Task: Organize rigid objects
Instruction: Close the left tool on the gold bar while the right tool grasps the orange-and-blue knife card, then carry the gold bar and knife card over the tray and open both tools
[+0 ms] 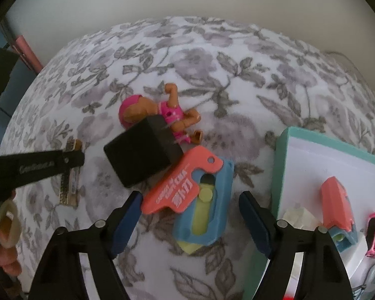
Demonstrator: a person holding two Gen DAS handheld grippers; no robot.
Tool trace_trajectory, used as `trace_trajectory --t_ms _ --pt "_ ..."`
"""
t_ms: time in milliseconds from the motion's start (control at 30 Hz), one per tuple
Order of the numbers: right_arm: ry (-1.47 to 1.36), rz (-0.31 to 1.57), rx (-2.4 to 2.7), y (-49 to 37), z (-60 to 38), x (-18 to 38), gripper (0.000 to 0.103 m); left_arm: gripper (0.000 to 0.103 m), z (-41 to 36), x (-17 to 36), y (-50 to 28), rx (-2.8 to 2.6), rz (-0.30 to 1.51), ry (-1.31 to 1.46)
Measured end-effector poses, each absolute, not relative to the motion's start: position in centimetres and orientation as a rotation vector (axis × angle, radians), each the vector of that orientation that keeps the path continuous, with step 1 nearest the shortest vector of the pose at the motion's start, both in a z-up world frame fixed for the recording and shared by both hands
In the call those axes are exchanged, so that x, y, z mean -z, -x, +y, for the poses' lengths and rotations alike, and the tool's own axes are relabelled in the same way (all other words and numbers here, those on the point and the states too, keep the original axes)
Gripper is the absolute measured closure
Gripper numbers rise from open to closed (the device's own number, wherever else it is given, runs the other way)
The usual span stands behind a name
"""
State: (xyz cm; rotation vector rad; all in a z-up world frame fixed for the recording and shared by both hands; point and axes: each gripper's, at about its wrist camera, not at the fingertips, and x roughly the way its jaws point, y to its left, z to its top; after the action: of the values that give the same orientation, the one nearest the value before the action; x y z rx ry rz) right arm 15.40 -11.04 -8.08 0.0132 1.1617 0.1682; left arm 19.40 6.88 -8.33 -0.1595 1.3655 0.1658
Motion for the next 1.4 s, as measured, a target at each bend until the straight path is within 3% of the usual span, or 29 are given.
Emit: trace_trajectory --t_ms 200,333,767,1400 --pt "0.042 1.128 -0.122 -15.6 -9.9 9.0 0.022 0.081 6.2 8.4 -19.4 -0.173 1.366 0.129" --pt "0.040 1.126 -0.117 -15.6 -10.3 8.6 0.030 0.081 5.4 8.7 -19.5 -0.180 1.361 0.096" --pt "-0.040 1.143 -0.161 -15.1 -11.9 7.5 0.030 0.082 3.6 7.8 -19.2 -0.145 1.333 0.080" --pt "-0.101 0.941 -0.143 -13.1 -15.9 -2.1 0.030 0.082 1.0 -4.3 -17.5 -0.091 1.052 0.101"
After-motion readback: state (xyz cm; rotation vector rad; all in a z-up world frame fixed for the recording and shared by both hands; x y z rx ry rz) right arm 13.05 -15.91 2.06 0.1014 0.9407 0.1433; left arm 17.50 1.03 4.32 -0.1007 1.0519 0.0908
